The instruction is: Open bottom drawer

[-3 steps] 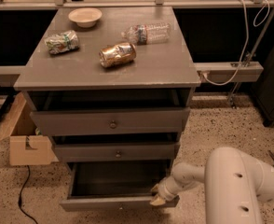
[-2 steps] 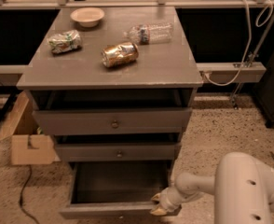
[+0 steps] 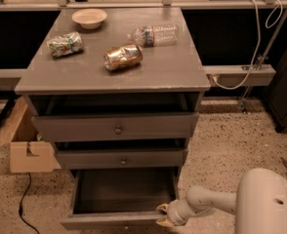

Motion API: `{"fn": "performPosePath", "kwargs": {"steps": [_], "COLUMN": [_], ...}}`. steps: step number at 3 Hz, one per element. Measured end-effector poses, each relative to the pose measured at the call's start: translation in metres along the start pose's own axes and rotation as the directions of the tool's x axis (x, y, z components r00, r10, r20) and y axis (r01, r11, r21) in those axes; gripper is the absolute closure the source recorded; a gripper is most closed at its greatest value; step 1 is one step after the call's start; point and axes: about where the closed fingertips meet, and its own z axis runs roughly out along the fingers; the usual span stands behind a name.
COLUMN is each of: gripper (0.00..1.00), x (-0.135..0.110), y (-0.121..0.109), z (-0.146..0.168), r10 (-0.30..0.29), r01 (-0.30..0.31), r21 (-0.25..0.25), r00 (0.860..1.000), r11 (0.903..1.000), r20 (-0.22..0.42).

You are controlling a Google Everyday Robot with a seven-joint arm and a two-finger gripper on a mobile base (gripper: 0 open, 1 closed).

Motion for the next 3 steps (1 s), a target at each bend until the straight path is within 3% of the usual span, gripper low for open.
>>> {"fn": "performPosePath", "kwargs": {"steps": [1,2,3], "gripper": [1.0,0.81,0.58], "x": [-0.0008,-0.0009,-0.0026], "y": [-0.0009,-0.001,-0.0043], "z": [-0.0023,-0.0023,-0.0042], "r10": [0.0,0.0,-0.029], "r01": [0.0,0.0,0.029], "r21": [0.0,0.0,-0.033], "r00": [1.0,1.0,1.0], "r11": [1.0,1.0,0.999], "r20": [0.0,0.0,0.01]}}
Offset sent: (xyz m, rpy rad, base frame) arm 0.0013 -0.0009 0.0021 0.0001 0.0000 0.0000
